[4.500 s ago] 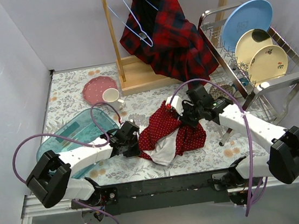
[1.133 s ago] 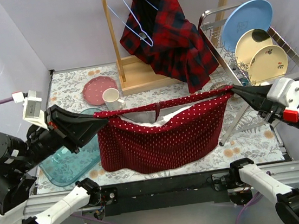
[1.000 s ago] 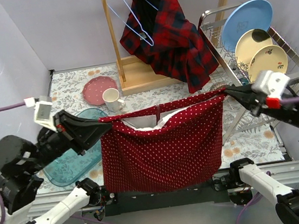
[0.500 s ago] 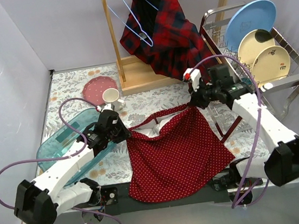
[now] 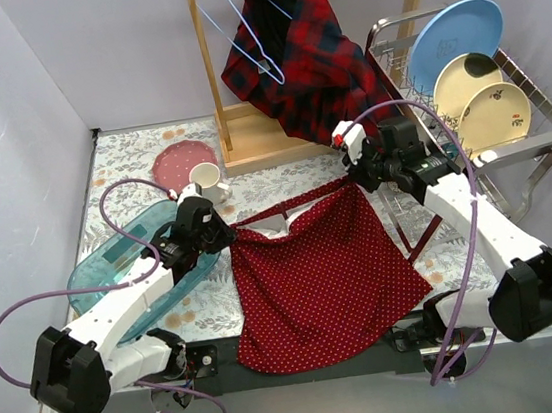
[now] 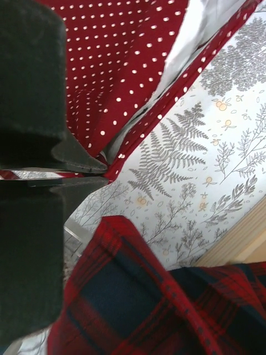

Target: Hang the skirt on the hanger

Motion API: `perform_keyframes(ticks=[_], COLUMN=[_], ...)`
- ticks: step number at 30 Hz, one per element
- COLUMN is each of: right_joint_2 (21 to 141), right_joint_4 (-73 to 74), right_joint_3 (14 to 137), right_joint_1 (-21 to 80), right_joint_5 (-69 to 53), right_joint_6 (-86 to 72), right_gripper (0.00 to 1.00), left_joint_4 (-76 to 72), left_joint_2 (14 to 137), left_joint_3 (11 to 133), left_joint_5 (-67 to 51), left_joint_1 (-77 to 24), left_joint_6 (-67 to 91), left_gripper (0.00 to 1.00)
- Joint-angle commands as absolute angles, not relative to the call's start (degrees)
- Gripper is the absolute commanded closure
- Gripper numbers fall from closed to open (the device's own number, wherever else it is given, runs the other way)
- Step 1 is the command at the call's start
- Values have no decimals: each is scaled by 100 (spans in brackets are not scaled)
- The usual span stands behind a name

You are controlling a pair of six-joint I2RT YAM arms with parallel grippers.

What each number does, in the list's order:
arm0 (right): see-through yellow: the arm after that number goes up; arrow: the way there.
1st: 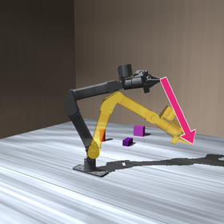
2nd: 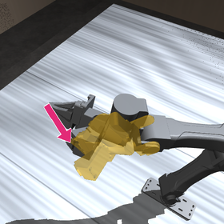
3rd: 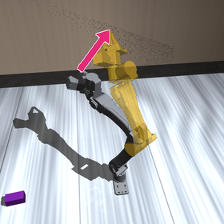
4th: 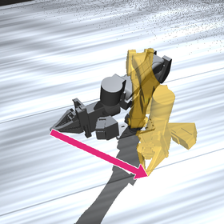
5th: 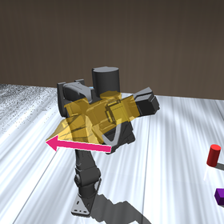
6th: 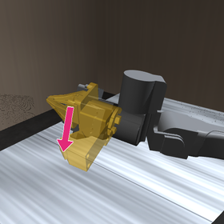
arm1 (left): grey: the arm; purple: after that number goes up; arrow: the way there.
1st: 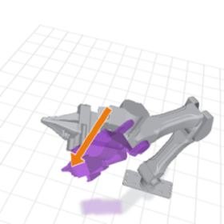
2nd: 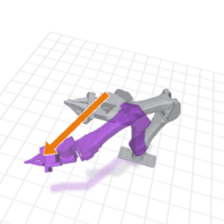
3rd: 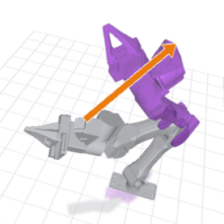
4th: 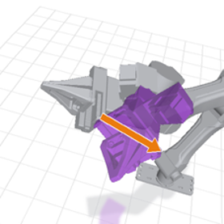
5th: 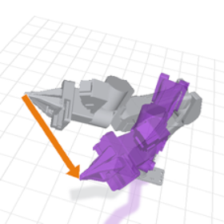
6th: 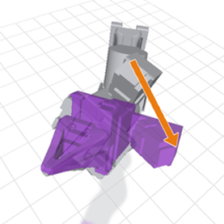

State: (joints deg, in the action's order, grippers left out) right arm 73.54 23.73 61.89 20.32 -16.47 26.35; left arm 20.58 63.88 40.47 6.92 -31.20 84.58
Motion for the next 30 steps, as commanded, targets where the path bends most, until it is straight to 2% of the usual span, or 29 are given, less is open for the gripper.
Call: perform_keyframes(ticks=[1, 5, 9, 11, 12, 13, 14, 18, 19, 21, 22, 26, 30], right_joint_2=[6777, 6426, 6136, 6047, 5960, 5915, 5872, 5678, 5669, 5739, 5783, 6169, 6835], right_joint_4=[2890, 3559, 4129, 4271, 4332, 4455, 4517, 4851, 4921, 5141, 5185, 5186, 4319], right_joint_3=[6117, 5732, 5345, 5195, 5116, 5107, 5115, 5483, 5745, 6019, 6316, 7116, 8110], right_joint_1=[2039, 2030, 2039, 2039, 2030, 2039, 2039, 2030, 2030, 2039, 2039, 2100, 2223], right_joint_5=[-1345, -1423, -1730, -1801, -1863, -1881, -1907, -2283, -2407, -2827, -2952, -3480, -3604], right_joint_6=[3383, 3954, 4323, 4420, 4464, 4526, 4570, 4640, 4649, 4641, 4623, 4413, 3502], right_gripper=[99, 99, 98, 94, 92, 85, 81, 51, 42, 40, 37, 37, 36], left_joint_4=[2626, 3364, 3586, 3638, 3647, 3639, 3647, 4068, 4374, 4683, 4902, 4870, 3984], left_joint_2=[5960, 5452, 4957, 4974, 5009, 5027, 5045, 4853, 4782, 4676, 4606, 4544, 4439], left_joint_3=[4184, 3886, 3674, 3630, 3586, 3560, 3551, 3840, 4163, 4568, 4997, 5623, 5397], left_joint_5=[546, 98, -831, -1290, -1483, -1886, -2038, -2145, -2023, -1522, -1320, -687, -361], left_joint_1=[-3076, -3076, -3076, -3076, -3076, -3076, -3076, -3076, -3076, -3076, -3076, -3076, -3076], left_joint_6=[8376, 8560, 8605, 8534, 8482, 8447, 8394, 8148, 8078, 7955, 7902, 7394, 6839], left_gripper=[100, 100, 100, 98, 94, 91, 76, 44, 39, 25, 24, 20, 16])
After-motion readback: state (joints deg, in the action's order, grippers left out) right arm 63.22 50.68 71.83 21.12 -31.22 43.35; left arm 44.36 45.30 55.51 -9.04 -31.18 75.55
